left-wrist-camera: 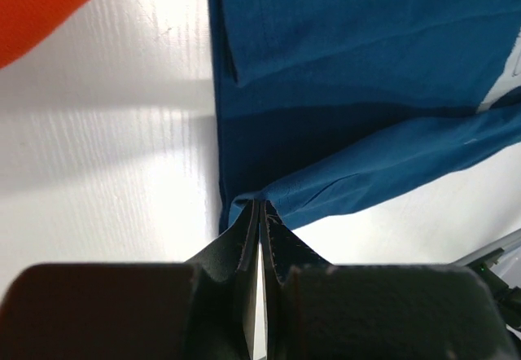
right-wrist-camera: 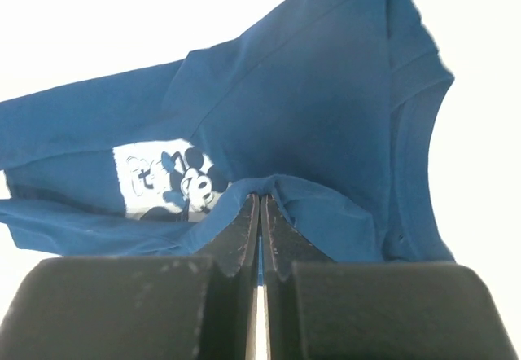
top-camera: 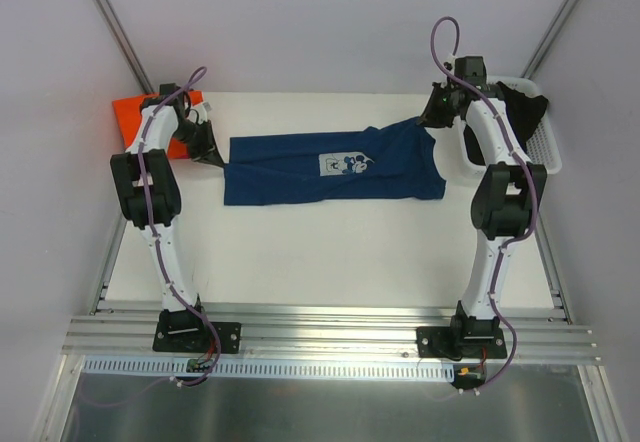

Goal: Fold and stack the t-shirts
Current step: Fold the other side of the tshirt into a rectangle

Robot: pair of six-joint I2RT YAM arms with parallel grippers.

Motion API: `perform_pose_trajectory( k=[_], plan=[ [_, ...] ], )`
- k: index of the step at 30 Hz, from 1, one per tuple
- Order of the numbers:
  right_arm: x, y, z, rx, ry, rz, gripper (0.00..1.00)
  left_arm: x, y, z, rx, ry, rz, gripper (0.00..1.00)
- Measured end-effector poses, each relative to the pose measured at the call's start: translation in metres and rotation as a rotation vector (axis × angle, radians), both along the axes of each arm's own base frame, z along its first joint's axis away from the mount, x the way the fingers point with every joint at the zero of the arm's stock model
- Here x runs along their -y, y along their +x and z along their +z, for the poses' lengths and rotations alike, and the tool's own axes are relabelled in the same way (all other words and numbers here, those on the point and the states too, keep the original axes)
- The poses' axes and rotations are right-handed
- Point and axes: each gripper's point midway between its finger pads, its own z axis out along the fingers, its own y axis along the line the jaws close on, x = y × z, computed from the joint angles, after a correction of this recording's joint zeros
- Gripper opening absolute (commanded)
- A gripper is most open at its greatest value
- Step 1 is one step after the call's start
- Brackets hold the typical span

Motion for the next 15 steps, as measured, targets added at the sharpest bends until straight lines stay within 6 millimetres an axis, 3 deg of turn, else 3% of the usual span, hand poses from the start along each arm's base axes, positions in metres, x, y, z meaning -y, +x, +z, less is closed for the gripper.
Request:
perform_pose_trajectory(
  k=[4, 15],
  plan=[
    [0.005, 0.007, -0.008, -0.001, -0.023, -0.008, 0.00, -0.004, 0.002, -0.006, -0.007, 0.023, 0.006, 0.00],
    [0.012, 0.017, -0.063, -0.082, -0.065, -0.007, 0.01, -0.014, 0.011, -0.026, -0.019, 0.071, 0.018, 0.00]
  ],
)
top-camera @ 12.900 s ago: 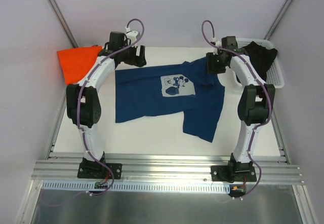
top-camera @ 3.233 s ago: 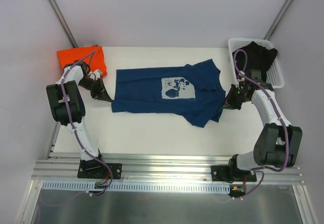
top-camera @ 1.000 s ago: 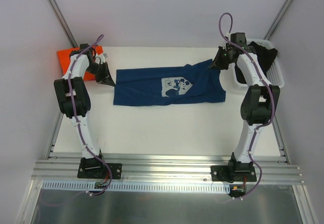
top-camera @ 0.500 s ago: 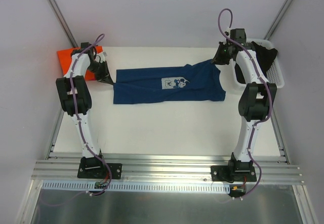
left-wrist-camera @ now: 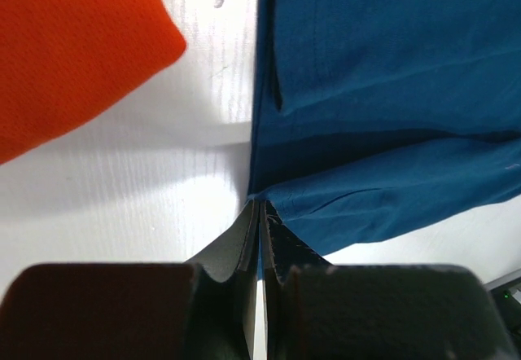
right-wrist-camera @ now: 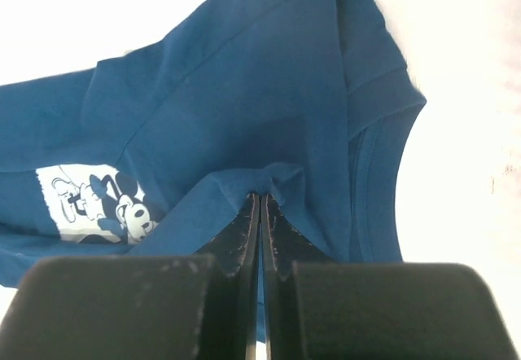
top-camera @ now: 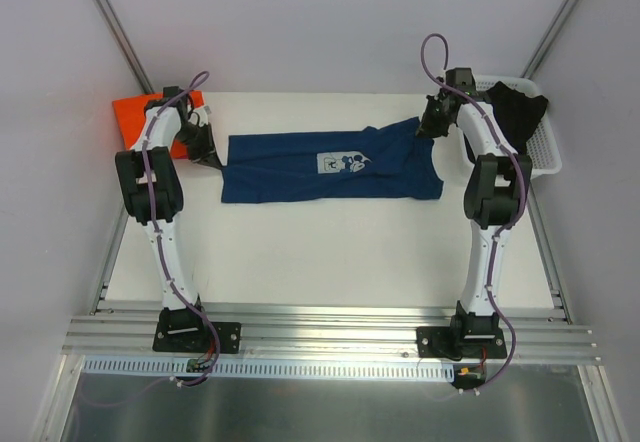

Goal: Fold and stack the t-shirts
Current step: Fold the other side of the tshirt into a rectangle

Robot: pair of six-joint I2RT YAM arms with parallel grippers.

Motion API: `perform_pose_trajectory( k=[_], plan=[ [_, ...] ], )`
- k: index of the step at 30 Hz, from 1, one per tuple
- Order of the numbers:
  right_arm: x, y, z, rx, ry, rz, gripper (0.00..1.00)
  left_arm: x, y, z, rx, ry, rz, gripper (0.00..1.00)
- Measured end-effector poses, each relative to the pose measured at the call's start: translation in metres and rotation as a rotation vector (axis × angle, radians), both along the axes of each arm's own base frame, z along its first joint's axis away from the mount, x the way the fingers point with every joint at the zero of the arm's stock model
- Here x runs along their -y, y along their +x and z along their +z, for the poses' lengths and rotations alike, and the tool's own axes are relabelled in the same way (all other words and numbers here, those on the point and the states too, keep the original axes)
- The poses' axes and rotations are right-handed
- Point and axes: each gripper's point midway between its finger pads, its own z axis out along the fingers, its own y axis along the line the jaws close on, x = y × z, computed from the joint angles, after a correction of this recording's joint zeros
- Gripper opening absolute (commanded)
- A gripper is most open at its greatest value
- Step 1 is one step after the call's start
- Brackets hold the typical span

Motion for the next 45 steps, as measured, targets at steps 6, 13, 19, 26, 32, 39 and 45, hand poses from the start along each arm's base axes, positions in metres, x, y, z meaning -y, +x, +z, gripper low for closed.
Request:
perform_pose_trajectory(
  k=[6, 13, 19, 26, 32, 39, 45],
  plan=[
    [0.000, 0.007, -0.005, 0.006, -0.007, 0.008, 0.00, -0.006, 0.008, -0.010, -0.004, 0.051, 0.006, 0.02],
    [0.000, 0.011, -0.001, 0.021, -0.006, 0.009, 0.01, -0.002, 0.020, -0.013, 0.022, 0.111, -0.008, 0.09],
    [-0.001, 0.012, 0.000, 0.024, -0.004, 0.011, 0.01, 0.009, 0.023, -0.011, 0.030, 0.124, -0.027, 0.24],
    [-0.006, 0.012, 0.000, 0.027, -0.001, 0.022, 0.01, 0.007, 0.013, -0.005, 0.022, 0.131, -0.011, 0.39],
    [-0.009, 0.012, 0.000, 0.028, 0.001, 0.026, 0.00, -0.003, 0.011, -0.001, 0.025, 0.134, 0.012, 0.36],
    [-0.009, 0.012, 0.000, 0.028, 0.001, 0.028, 0.00, -0.004, -0.003, -0.004, -0.007, 0.109, 0.021, 0.35],
    [-0.010, 0.011, 0.000, 0.028, 0.000, 0.029, 0.01, 0.002, -0.008, -0.006, -0.024, 0.077, 0.014, 0.35]
  ],
)
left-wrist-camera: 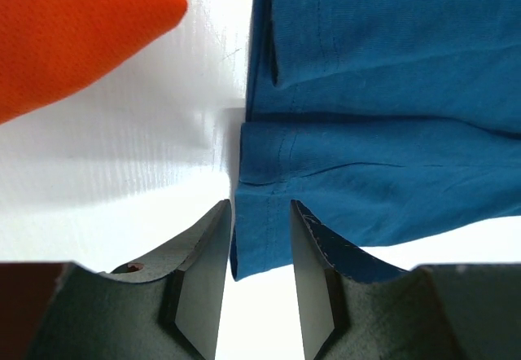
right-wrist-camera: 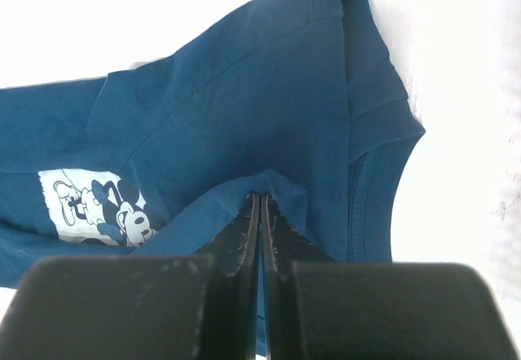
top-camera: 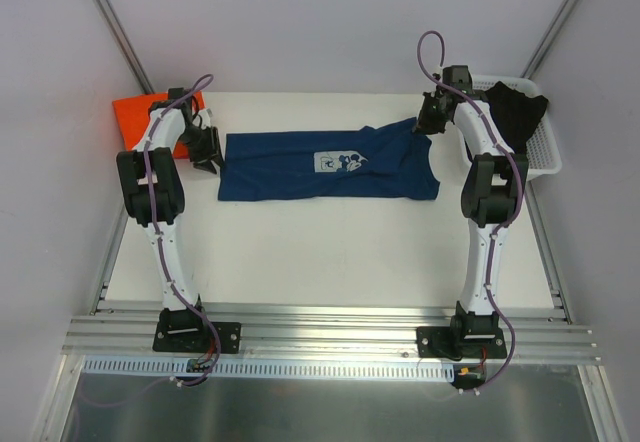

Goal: Fold and stack the t-shirts
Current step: Fold the other side of the tshirt into a rectangle

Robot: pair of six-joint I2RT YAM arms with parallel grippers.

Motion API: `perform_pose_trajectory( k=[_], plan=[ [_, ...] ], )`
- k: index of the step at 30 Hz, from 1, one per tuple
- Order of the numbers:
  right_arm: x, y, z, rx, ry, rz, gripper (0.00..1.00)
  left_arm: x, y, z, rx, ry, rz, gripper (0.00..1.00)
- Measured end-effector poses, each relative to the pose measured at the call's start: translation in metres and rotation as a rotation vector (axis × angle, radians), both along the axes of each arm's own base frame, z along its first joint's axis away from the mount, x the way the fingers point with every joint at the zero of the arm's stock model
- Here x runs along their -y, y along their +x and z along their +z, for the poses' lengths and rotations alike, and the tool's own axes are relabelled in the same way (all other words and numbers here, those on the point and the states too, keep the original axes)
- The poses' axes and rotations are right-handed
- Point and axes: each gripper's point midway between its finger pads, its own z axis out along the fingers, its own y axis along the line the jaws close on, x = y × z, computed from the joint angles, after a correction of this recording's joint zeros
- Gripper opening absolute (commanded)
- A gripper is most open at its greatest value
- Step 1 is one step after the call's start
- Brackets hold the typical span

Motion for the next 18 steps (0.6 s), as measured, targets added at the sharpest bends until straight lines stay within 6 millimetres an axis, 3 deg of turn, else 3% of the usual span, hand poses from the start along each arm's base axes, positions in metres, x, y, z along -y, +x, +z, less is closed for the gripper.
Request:
perform_pose_trajectory(
  k=[15, 16, 18],
  plan=[
    [-0.003, 0.000, 0.000, 0.000, -0.002, 0.004, 0.00, 0.007, 0.003, -0.011, -0.016, -0.033, -0.011, 0.31],
    [-0.003, 0.000, 0.000, 0.000, -0.002, 0.005, 0.01, 0.007, 0.003, -0.013, -0.020, -0.035, -0.011, 0.30],
    [-0.004, 0.000, 0.000, 0.000, -0.004, 0.005, 0.01, 0.008, 0.003, -0.015, -0.027, -0.043, -0.011, 0.18]
  ],
)
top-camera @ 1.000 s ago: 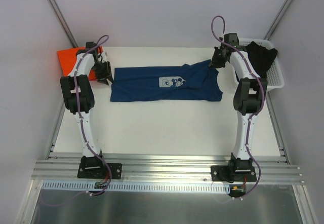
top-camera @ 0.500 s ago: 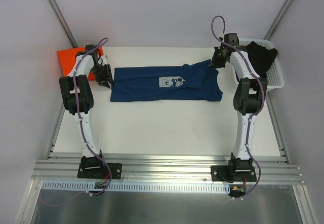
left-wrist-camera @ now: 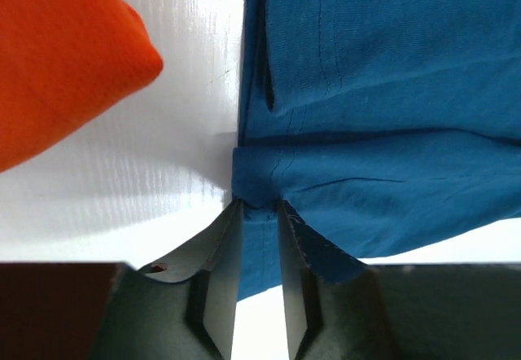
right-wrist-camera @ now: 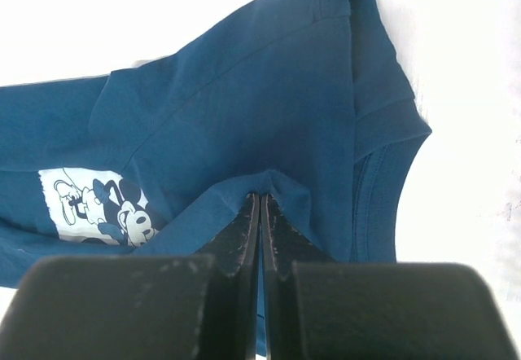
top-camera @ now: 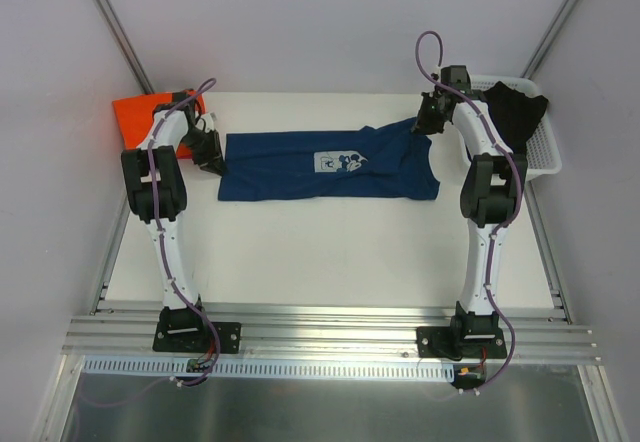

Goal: Fold and stack the t-shirts
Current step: Fold the other side of the tshirt into a rectangle

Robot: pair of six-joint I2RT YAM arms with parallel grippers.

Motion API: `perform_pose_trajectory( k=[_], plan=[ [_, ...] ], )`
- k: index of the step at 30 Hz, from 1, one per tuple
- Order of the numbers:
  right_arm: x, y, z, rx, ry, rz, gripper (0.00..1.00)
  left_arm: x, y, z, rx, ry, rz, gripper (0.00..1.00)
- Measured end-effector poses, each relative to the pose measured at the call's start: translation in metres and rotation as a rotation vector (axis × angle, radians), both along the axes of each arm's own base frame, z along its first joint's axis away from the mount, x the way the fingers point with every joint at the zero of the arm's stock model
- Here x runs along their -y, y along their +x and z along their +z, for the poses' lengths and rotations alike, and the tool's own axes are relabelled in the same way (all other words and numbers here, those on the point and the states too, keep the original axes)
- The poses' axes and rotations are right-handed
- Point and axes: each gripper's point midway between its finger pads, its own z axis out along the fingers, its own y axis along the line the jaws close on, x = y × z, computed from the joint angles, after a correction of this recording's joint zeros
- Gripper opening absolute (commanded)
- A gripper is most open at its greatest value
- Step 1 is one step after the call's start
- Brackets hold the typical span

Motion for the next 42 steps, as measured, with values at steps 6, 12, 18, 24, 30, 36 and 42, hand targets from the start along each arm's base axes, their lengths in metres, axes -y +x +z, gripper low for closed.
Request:
perform_pose_trajectory(
  k=[6, 12, 18, 24, 30, 36, 42],
  plan=[
    [-0.002, 0.000, 0.000, 0.000, 0.000, 0.003, 0.01, 0.002, 0.001, -0.002, -0.003, -0.011, -0.002, 0.00],
    [-0.002, 0.000, 0.000, 0.000, -0.001, 0.003, 0.01, 0.002, 0.001, -0.002, -0.001, -0.011, -0.002, 0.00],
    [-0.002, 0.000, 0.000, 0.000, -0.003, 0.002, 0.01, 0.001, 0.006, 0.004, 0.019, -0.008, -0.002, 0.00],
    [-0.001, 0.000, 0.000, 0.001, -0.007, 0.000, 0.01, 0.001, 0.012, 0.014, 0.048, -0.006, -0.003, 0.00],
    [0.002, 0.001, -0.001, 0.002, -0.021, -0.006, 0.01, 0.003, 0.019, 0.025, 0.082, -0.002, -0.010, 0.00],
    [0.004, 0.001, -0.002, 0.004, -0.033, -0.010, 0.01, 0.007, 0.024, 0.030, 0.102, 0.007, -0.019, 0.00],
    [0.007, 0.003, 0.000, 0.012, -0.050, -0.011, 0.01, 0.006, 0.027, 0.032, 0.113, 0.034, -0.019, 0.00]
  ],
)
